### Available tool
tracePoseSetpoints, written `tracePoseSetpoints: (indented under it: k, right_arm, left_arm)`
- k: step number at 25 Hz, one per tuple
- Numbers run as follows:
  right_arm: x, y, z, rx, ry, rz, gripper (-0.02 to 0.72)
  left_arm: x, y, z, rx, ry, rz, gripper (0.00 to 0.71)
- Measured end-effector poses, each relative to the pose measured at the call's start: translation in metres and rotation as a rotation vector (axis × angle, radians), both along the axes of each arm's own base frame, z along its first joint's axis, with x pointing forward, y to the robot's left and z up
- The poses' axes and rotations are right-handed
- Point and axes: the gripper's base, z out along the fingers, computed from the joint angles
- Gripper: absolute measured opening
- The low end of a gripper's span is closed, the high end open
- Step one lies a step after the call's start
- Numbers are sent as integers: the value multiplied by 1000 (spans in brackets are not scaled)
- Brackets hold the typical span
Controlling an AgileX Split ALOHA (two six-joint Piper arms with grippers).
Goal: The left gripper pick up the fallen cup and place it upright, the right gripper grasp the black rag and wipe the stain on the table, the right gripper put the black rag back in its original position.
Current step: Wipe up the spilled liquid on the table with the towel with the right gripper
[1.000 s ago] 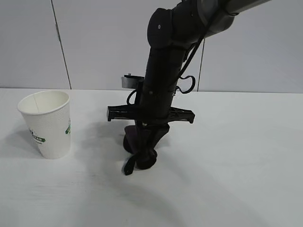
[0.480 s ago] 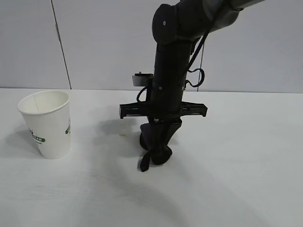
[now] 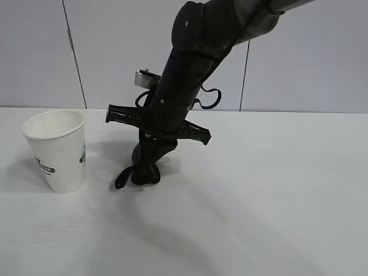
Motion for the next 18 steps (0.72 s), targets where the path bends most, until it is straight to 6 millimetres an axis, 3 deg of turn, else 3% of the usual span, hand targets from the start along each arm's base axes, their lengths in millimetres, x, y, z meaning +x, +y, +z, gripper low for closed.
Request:
tracePoseSetpoints:
  k: [4, 12, 18]
  right_arm:
    - [1, 3, -19, 8, 22, -17, 65]
    - [1, 2, -18, 7, 38, -17, 65]
    - [6, -34, -9, -105, 135, -20, 65]
  left_arm:
    - [0, 0, 0, 0, 0, 0, 694]
    - [0, 0, 0, 0, 0, 0, 694]
    - [0, 0, 0, 0, 0, 0, 694]
